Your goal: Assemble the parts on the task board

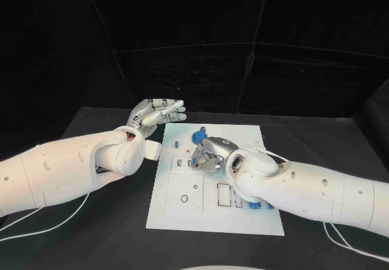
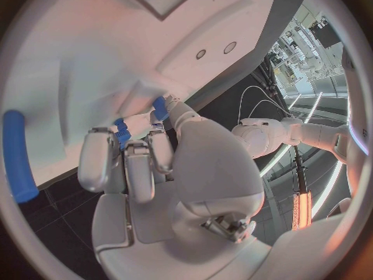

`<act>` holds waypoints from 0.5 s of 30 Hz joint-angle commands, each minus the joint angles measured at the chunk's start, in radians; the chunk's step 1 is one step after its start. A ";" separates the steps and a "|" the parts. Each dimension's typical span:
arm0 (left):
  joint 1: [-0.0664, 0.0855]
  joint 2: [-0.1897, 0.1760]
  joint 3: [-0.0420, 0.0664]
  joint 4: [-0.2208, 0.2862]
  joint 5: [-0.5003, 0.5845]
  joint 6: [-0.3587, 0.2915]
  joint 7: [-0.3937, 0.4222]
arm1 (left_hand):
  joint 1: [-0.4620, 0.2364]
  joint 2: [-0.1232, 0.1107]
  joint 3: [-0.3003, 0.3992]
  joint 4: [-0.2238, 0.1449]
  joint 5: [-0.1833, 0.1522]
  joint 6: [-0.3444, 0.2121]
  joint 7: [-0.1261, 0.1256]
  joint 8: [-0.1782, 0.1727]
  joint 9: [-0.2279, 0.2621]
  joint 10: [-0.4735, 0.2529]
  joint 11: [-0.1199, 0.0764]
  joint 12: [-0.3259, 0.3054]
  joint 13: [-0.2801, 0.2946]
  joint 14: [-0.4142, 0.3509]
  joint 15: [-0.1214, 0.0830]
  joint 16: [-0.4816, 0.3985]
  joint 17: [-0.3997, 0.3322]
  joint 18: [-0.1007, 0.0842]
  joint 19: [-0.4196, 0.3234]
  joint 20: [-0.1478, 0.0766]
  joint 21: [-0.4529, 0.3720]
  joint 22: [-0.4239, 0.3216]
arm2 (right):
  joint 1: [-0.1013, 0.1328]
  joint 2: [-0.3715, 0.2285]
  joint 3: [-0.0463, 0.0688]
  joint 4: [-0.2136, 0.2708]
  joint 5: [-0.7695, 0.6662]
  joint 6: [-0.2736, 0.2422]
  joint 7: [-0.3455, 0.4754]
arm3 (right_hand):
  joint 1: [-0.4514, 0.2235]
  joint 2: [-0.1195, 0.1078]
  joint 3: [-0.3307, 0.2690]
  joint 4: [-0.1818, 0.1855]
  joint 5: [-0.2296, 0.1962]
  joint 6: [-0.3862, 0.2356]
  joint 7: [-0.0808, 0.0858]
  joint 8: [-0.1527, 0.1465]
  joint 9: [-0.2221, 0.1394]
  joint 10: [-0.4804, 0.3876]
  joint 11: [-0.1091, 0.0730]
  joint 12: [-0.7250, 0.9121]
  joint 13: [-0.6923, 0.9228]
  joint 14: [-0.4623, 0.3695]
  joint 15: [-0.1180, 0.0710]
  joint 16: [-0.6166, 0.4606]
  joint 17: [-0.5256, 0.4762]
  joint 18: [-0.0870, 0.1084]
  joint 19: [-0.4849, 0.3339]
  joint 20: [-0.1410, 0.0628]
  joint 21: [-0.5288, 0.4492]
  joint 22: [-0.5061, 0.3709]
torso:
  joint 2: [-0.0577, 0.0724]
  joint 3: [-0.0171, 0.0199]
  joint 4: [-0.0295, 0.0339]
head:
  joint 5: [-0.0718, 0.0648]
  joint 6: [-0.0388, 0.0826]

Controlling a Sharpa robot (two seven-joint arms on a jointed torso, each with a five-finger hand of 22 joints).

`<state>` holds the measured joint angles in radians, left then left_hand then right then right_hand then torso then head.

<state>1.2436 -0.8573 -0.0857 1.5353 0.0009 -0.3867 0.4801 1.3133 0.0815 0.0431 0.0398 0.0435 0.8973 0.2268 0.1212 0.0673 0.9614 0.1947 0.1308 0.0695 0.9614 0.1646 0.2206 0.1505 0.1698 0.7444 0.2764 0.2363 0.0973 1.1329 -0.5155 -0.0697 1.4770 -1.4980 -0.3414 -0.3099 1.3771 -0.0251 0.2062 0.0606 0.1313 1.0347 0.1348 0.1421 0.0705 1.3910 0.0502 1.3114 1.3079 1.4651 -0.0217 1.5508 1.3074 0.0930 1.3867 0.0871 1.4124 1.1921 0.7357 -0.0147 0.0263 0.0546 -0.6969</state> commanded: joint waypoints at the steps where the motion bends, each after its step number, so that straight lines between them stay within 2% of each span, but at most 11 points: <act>1: 0.002 0.000 0.001 0.000 0.000 0.012 0.006 | 0.008 0.001 -0.001 -0.006 0.007 0.006 0.013 -0.004 -0.001 0.006 -0.002 -0.007 -0.001 0.002 -0.005 -0.001 0.001 0.015 0.008 0.001 -0.002 -0.002 | -0.004 0.000 -0.005 -0.001 -0.005 0.033 -0.022 | -0.013 -0.008 -0.006 0.006 0.001 -0.021 0.004 -0.010 -0.003 -0.012 0.002 -0.010 0.019 0.096 0.001 -0.003 0.222 -0.018 -0.005 -0.002 -0.004 -0.003 | 0.000 -0.0002 -0.0001 | -0.003 0.000; 8: 0.002 0.000 0.001 0.000 0.000 0.013 0.006 | 0.008 0.001 -0.001 -0.006 0.007 0.006 0.013 -0.004 -0.001 0.006 -0.002 -0.007 -0.001 0.002 -0.005 -0.001 0.001 0.015 0.008 0.001 -0.002 -0.002 | -0.004 -0.001 -0.005 -0.001 -0.010 0.016 -0.025 | -0.025 -0.026 -0.014 0.009 0.020 -0.050 0.014 -0.028 -0.005 -0.029 0.011 -0.031 0.002 0.095 0.008 -0.004 0.220 -0.017 -0.007 0.004 -0.007 -0.007 | 0.000 0.0004 0.0002 | -0.003 0.000; 15: 0.002 -0.001 0.001 0.000 0.000 0.014 0.006 | 0.008 0.001 -0.001 -0.006 0.007 0.006 0.013 -0.004 -0.001 0.006 -0.002 -0.007 -0.001 0.002 -0.005 -0.001 0.001 0.015 0.008 0.001 -0.002 -0.002 | -0.004 0.000 -0.005 0.002 -0.011 -0.007 -0.025 | -0.047 -0.036 -0.030 0.023 0.012 -0.068 0.019 -0.036 -0.003 -0.040 0.017 -0.045 -0.011 0.095 0.014 -0.006 0.218 -0.016 -0.010 0.010 -0.010 -0.012 | 0.000 0.0002 0.0003 | -0.004 0.001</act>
<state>1.2436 -0.8578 -0.0856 1.5340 0.0012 -0.3851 0.4801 1.3133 0.0815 0.0432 0.0398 0.0435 0.8972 0.2268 0.1212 0.0673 0.9614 0.1948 0.1307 0.0695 0.9614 0.1647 0.2206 0.1505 0.1698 0.7444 0.2765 0.2363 0.0965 1.1296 -0.5150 -0.0727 1.4768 -1.5033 -0.3406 -0.3216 1.3388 -0.0632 0.1835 0.0841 0.1456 0.9714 0.1543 0.1122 0.0663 1.3573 0.0696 1.2695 1.2979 1.4651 -0.0142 1.5508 1.3073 0.0929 1.3792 0.0946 1.4083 1.1809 0.7357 -0.0145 0.0263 0.0510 -0.6962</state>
